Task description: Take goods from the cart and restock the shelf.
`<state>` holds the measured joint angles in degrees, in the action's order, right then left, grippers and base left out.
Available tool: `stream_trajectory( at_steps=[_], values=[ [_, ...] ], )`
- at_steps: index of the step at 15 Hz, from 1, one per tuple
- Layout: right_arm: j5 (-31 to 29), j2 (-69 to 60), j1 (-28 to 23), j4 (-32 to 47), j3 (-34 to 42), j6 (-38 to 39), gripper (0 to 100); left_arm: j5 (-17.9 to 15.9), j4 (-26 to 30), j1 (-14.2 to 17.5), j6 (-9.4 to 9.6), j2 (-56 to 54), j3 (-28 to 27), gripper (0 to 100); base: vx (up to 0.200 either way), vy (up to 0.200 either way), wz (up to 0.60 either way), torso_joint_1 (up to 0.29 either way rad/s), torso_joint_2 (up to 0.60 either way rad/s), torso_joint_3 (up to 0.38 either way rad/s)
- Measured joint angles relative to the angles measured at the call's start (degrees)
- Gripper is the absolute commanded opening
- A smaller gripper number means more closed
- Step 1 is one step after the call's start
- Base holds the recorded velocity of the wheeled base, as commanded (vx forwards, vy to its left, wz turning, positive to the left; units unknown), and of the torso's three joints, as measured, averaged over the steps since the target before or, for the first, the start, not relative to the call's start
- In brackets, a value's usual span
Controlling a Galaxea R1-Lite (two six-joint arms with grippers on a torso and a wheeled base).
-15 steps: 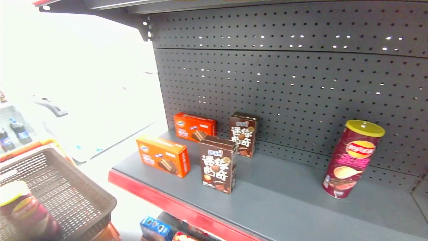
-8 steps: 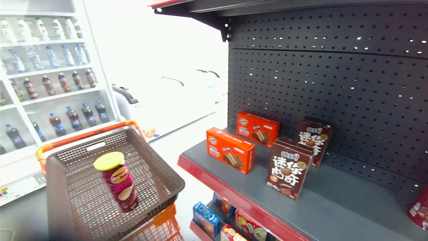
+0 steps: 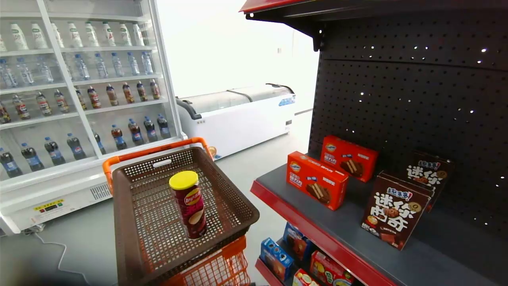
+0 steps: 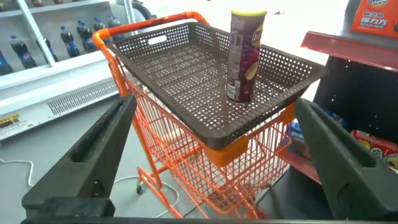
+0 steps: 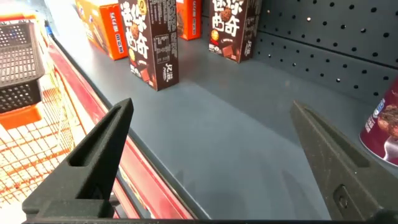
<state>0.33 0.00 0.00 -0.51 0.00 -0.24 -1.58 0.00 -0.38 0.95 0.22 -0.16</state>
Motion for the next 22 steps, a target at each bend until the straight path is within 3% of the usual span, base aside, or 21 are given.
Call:
stream_trajectory(
  at_steps=[4,7,22],
  values=[
    [0.0,0.0,0.0,0.0,0.0,0.0,100,-0.2,0.0,0.2,1.76,-0.1,0.0,100,0.0,0.0,0.0,0.0,0.0,0.0],
    [0.0,0.0,0.0,0.0,0.0,0.0,100,-0.2,0.0,0.2,0.85,-0.2,0.1,100,0.0,0.0,0.0,0.0,0.0,0.0],
    [0.0,0.0,0.0,0.0,0.0,0.0,100,-0.8,0.0,0.2,-0.11,-0.2,0.0,100,0.0,0.0,0.0,0.0,0.0,0.0]
  ],
)
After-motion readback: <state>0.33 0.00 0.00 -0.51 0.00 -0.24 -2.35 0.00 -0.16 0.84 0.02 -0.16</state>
